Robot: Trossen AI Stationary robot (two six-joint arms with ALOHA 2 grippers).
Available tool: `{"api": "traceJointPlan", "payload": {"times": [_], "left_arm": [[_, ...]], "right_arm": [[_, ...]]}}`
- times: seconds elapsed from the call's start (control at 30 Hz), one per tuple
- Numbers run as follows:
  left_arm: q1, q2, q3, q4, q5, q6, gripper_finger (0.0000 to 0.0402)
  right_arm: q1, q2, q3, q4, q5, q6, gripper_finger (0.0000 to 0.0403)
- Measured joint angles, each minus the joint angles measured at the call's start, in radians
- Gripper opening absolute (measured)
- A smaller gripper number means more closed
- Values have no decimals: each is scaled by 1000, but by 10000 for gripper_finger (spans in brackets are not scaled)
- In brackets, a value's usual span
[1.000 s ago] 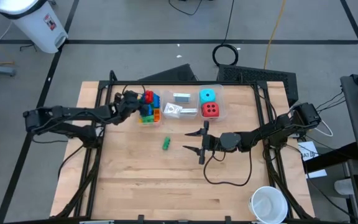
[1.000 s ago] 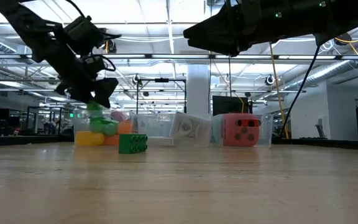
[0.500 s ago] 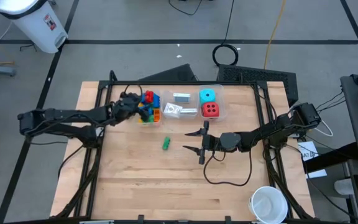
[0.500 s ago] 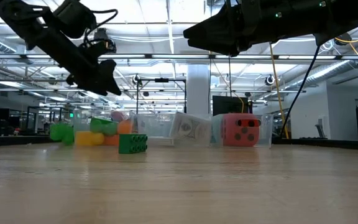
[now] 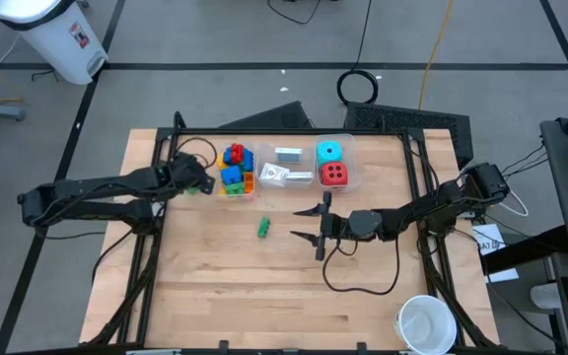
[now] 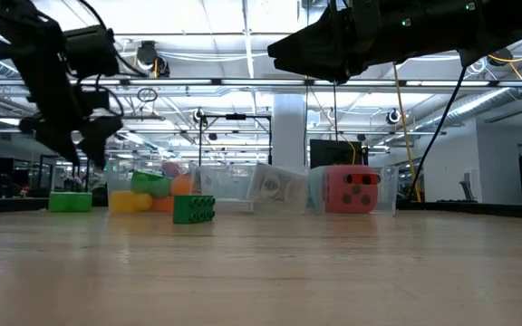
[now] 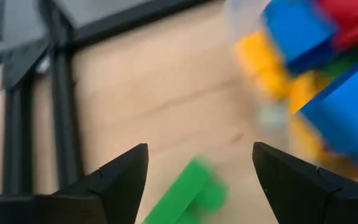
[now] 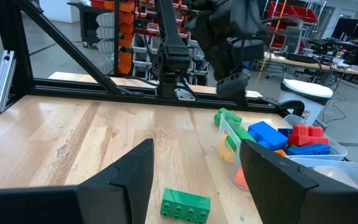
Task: Pick & Place Toys
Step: Put the green game piece into the left transparent bin
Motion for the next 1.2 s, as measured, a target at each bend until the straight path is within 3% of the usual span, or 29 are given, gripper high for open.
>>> {"api": "traceJointPlan", "payload": {"times": [0.13, 0.27, 0.53, 0.7, 0.97, 1.2], "left_arm": [[0, -4, 0, -130, 89, -30, 283], [-1, -1, -4, -116, 215, -32, 291], [24, 70, -6, -131, 123, -96, 337], [70, 170, -6, -124, 123, -71, 335], [120, 302, -7, -39, 203, 44, 289], [129, 342, -4, -18, 248, 46, 191]], "right_arm": [[0, 0, 0, 0, 0, 0, 208], [0, 0, 0, 0, 0, 0, 208], [0, 0, 0, 2, -1, 0, 208], [0, 0, 0, 2, -1, 0, 208], [0, 0, 0, 2, -1, 0, 208], [0, 0, 0, 2, -1, 0, 208]]}}
